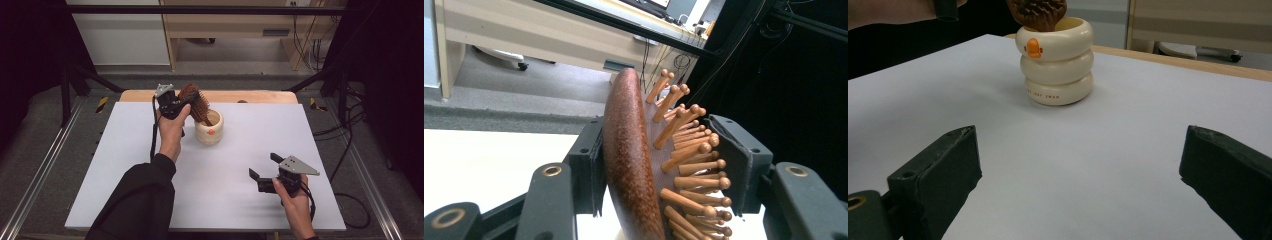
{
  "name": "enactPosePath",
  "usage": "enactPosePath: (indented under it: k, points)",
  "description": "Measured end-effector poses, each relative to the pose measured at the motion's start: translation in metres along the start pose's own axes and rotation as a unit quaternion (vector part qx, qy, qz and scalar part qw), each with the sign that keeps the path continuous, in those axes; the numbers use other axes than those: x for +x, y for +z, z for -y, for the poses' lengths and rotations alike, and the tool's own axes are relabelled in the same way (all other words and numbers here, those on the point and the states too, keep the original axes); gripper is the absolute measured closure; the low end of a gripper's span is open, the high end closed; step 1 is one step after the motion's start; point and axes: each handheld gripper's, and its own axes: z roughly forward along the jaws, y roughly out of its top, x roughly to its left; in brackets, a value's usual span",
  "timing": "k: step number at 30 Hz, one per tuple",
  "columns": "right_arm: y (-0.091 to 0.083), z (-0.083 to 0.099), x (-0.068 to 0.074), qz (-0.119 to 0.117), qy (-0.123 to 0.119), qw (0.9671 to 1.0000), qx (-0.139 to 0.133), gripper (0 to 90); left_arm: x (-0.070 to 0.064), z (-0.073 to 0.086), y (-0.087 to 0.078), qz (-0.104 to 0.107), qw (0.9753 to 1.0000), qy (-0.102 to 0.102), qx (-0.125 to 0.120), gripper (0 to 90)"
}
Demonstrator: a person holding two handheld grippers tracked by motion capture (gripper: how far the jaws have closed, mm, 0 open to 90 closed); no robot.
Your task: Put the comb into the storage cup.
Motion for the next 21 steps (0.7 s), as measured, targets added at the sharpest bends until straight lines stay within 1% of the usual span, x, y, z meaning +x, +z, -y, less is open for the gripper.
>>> enactPosePath:
  k: [5, 10, 14, 17, 21]
  points:
    - [0.0002, 0.0001, 0.0004, -0.002, -0.001, 1.0000, 0.001, 3.2, 0.0005, 0.0002, -0.0001, -0.005, 1.0000, 0.003, 0.003, 42.7]
    - [0.0005, 0.0001, 0.0006, -0.002, 0.000, 1.0000, 0.002, 3.2, 0.0011, 0.0002, -0.0002, -0.003, 1.0000, 0.006, 0.003, 41.9]
    - [0.0007, 0.0003, 0.0008, -0.003, -0.001, 1.0000, 0.003, 3.2, 0.0006, 0.0002, -0.0004, -0.006, 0.9999, 0.009, 0.002, 41.0]
    - [0.0006, 0.0002, 0.0008, -0.003, -0.001, 1.0000, 0.002, 3.2, -0.0001, -0.0002, -0.0008, -0.007, 0.9999, 0.013, -0.002, 39.4]
    - [0.0007, 0.0002, 0.0010, -0.003, 0.000, 1.0000, 0.003, 3.2, 0.0001, -0.0008, -0.0014, -0.002, 0.9999, 0.014, -0.007, 35.4]
